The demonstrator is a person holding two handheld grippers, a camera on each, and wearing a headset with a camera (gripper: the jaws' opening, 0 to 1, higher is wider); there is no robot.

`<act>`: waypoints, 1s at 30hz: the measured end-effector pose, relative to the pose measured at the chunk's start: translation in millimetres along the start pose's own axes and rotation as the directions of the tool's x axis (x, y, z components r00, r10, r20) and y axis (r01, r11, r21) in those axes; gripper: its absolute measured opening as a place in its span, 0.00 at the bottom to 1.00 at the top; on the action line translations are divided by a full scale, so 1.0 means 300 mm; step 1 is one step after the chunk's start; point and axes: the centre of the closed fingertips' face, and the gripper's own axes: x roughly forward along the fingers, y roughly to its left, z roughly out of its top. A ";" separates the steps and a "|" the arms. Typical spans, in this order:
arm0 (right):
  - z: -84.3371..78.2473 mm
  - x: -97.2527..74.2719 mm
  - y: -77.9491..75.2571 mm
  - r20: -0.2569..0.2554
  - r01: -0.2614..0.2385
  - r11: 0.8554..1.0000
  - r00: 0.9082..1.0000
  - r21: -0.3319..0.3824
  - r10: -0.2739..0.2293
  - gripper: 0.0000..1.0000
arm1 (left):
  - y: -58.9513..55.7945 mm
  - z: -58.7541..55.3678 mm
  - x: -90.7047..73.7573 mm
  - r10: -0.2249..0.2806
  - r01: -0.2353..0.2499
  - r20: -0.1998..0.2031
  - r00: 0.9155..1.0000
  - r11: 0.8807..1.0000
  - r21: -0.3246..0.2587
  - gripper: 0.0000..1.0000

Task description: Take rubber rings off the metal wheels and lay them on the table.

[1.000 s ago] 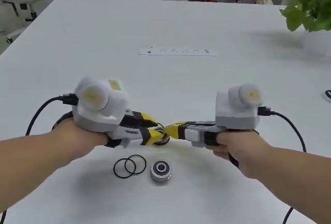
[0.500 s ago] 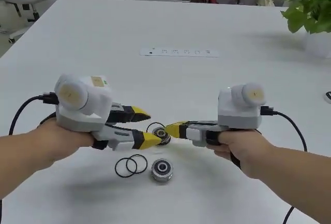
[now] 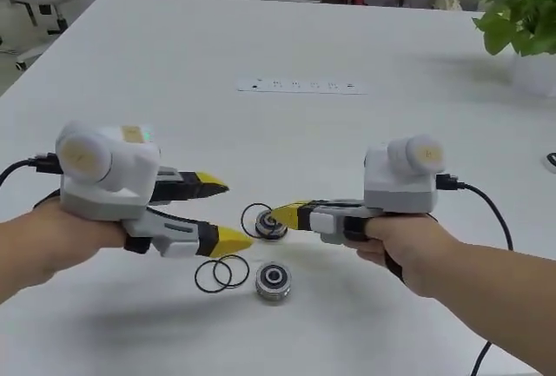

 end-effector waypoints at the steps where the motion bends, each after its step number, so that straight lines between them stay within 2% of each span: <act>1: -0.001 0.001 0.001 -0.001 -0.001 1.000 1.000 0.000 0.001 0.00 | -0.003 -0.001 -0.003 -0.002 0.002 0.001 1.000 1.000 -0.001 0.59; 6: -0.018 0.013 0.014 -0.025 -0.014 1.000 1.000 -0.003 0.014 0.00 | -0.012 -0.012 -0.014 -0.007 0.007 -0.004 1.000 1.000 0.003 0.64; 18: -0.078 0.049 0.041 -0.105 -0.026 0.998 0.994 -0.052 0.020 0.00 | -0.018 -0.032 -0.019 -0.004 0.005 -0.019 1.000 1.000 0.005 0.66; 30: -0.108 0.071 0.048 -0.136 -0.031 0.997 0.990 -0.070 0.021 0.00 | -0.014 -0.048 -0.029 0.001 -0.001 -0.035 0.999 1.000 0.009 0.66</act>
